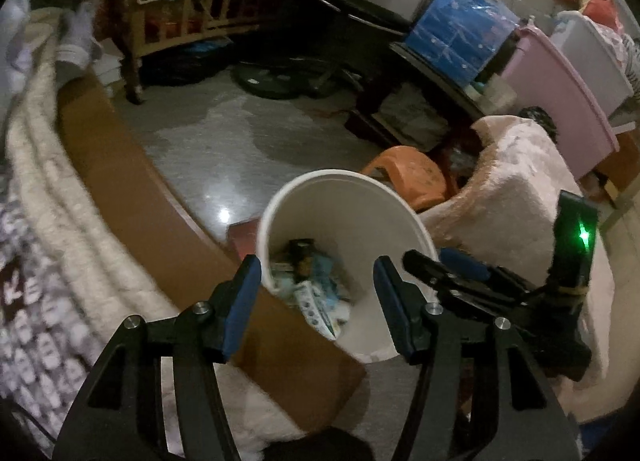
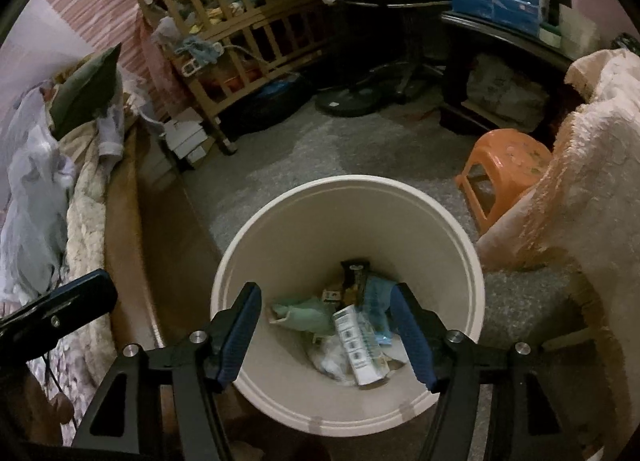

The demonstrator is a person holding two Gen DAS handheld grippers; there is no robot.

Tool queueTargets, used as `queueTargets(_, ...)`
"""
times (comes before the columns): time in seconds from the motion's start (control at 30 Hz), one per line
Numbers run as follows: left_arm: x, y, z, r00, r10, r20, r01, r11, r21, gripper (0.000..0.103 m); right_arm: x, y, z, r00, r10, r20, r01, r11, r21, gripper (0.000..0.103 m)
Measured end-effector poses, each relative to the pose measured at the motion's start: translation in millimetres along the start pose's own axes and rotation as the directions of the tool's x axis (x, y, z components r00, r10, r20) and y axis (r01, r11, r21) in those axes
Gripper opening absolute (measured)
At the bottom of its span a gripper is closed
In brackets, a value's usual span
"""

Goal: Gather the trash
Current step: 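Return both tools to the trash pile on the bed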

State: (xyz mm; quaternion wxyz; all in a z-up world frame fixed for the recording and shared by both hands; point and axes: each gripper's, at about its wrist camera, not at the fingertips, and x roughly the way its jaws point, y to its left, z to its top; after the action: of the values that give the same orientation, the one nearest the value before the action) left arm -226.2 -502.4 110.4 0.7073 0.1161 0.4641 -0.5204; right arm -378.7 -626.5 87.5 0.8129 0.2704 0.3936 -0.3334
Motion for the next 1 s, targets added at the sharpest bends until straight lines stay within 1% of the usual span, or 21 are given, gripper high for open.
queueTargets(0.07, -6, 6, -3, 0.999, 0.037, 0.01, -0.037, 0.999, -0.001, 0.057, -1, 6, -1, 1.0, 0.011, 0.001, -0.011, 1.0, -0.005, 0.065)
queueTargets(0.3, -30, 35, -16, 0.992, 0.123, 0.035, -0.122, 0.992, -0.035, 0.057, -5, 38, -4, 0.999, 0.044, -0.003, -0.044, 0.998, -0.05, 0.065)
queueTargets(0.43, -50, 56, -27, 0.981, 0.186, 0.054, -0.183, 0.981, -0.055, 0.057, -10, 65, -5, 0.997, 0.071, -0.008, -0.071, 0.993, -0.099, 0.065)
queueTargets(0.53, -68, 78, -40, 0.968, 0.242, 0.062, -0.236, 0.968, -0.086, 0.057, -14, 93, -9, 0.993, 0.114, -0.017, -0.115, 0.982, -0.15, 0.065)
queueTargets(0.63, -88, 109, -57, 0.953, 0.3, 0.055, -0.289, 0.946, -0.149, 0.057, -16, 128, -16, 0.987, 0.156, -0.033, -0.159, 0.961, -0.225, 0.065)
queueTargets(0.77, -111, 147, -79, 0.935, 0.353, 0.034, -0.338, 0.915, -0.221, 0.057, -11, 170, -26, 0.98, 0.19, -0.061, -0.2, 0.935, -0.294, 0.065)
queueTargets(0.93, -142, 195, -107, 0.904, 0.428, 0.01, -0.406, 0.865, -0.296, 0.057, -4, 222, -41, 0.96, 0.249, -0.125, -0.278, 0.891, -0.36, 0.065)
queueTargets(1.0, -157, 217, -117, 0.889, 0.458, -0.001, -0.433, 0.838, -0.332, 0.057, -3, 239, -46, 0.956, 0.257, -0.139, -0.291, 0.876, -0.384, 0.065)
